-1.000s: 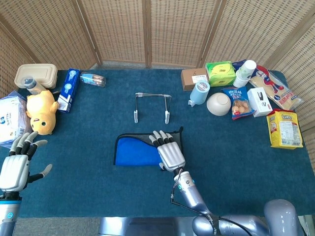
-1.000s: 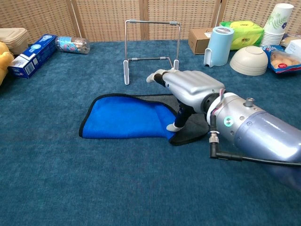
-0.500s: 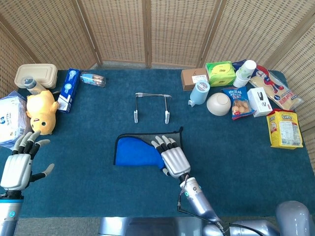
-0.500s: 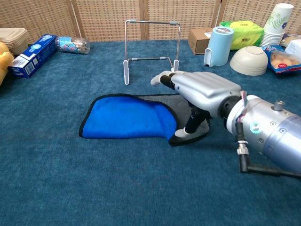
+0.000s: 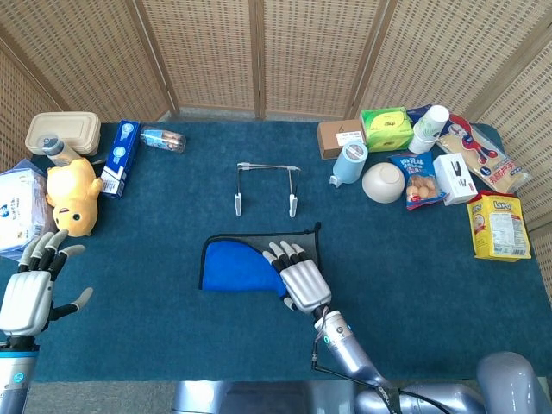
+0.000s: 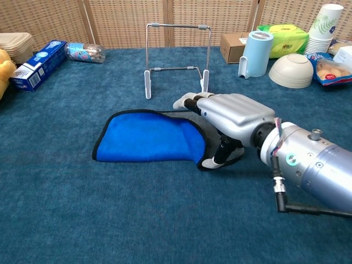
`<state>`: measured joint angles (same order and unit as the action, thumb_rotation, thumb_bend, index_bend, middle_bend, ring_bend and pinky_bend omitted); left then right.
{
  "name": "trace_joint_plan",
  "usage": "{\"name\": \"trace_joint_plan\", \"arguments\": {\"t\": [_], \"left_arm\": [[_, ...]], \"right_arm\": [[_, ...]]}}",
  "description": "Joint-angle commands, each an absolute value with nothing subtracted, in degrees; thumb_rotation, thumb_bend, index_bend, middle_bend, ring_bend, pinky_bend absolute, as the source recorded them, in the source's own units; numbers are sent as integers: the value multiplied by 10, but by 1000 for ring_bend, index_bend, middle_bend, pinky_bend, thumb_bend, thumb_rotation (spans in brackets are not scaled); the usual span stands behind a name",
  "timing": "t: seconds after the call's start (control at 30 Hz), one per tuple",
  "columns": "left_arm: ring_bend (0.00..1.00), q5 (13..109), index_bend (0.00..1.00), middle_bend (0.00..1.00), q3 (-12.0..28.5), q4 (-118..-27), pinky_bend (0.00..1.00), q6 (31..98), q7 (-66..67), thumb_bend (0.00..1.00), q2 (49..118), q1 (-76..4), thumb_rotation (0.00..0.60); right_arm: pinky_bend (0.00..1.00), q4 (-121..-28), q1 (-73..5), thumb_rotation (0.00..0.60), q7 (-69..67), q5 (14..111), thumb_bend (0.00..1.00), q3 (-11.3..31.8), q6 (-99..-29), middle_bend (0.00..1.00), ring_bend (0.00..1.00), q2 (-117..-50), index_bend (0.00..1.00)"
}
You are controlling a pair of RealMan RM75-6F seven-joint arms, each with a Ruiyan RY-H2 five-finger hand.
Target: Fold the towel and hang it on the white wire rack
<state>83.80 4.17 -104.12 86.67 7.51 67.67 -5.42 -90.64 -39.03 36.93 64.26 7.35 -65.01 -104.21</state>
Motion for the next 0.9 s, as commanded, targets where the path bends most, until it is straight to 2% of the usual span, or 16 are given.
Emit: {"name": "trace_joint_plan", "arguments": {"t": [0.03,0.4,0.9], "left_arm": [[0,838,253,91,41,-1042,0,868,75,331,675,-53,600],[0,841,254,91,41,-1044,0,874,75,331,672,-50,600],[0,844,253,91,43,-1044,0,877,77,331,677,-51,600]], "right_arm": [[128,-876,-398,600,351,648,173,81,-637,56,26,-1058,0],[128,-809,-424,600,323,651,179,118,-612,55,26,-1078,0],[125,-767,-439,600,312,653,177,141,-603,55,23,-1052,0]]}}
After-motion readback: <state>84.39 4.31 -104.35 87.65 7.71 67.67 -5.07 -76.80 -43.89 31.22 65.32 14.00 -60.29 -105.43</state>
